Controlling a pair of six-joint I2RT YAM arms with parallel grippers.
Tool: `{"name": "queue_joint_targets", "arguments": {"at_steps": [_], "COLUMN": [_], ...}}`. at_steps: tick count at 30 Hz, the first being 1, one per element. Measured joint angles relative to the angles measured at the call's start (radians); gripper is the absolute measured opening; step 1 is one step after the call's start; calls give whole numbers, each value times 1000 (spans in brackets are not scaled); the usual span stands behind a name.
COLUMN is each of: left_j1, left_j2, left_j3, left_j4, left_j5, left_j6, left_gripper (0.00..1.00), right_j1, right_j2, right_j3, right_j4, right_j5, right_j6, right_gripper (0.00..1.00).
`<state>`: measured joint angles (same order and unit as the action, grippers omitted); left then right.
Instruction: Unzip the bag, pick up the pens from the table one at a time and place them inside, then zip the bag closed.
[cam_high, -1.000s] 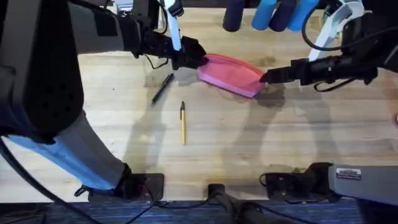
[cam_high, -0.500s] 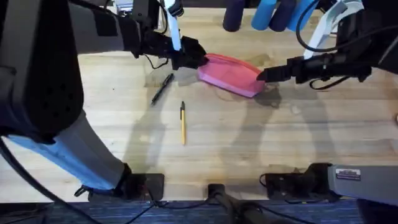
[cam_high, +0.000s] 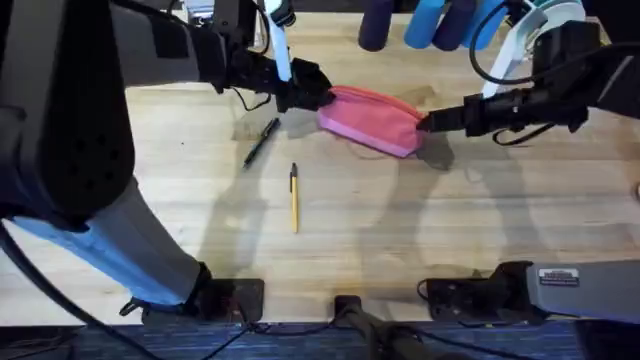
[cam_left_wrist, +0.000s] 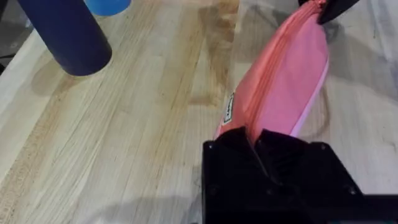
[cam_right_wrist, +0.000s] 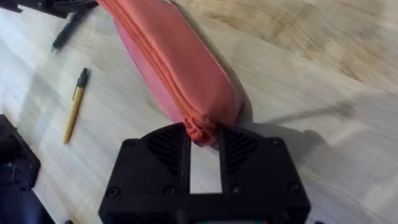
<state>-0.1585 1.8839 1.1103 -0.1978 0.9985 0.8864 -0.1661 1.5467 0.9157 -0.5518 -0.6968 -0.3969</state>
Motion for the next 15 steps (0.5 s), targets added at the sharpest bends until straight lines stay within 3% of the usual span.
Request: {"name": "queue_joint_targets", "arguments": {"at_steps": [15], "left_j1": [0], "left_j2": [0], "left_j3": [0], "left_j4": [0], "left_j5": [0], "left_j6": [0], "left_gripper": [42], "right_j1": [1], "right_j2": [0], "right_j3": [6], "right_j4": [-12], "right_j5": [1], "right_j6": [8], "right_gripper": [80]}}
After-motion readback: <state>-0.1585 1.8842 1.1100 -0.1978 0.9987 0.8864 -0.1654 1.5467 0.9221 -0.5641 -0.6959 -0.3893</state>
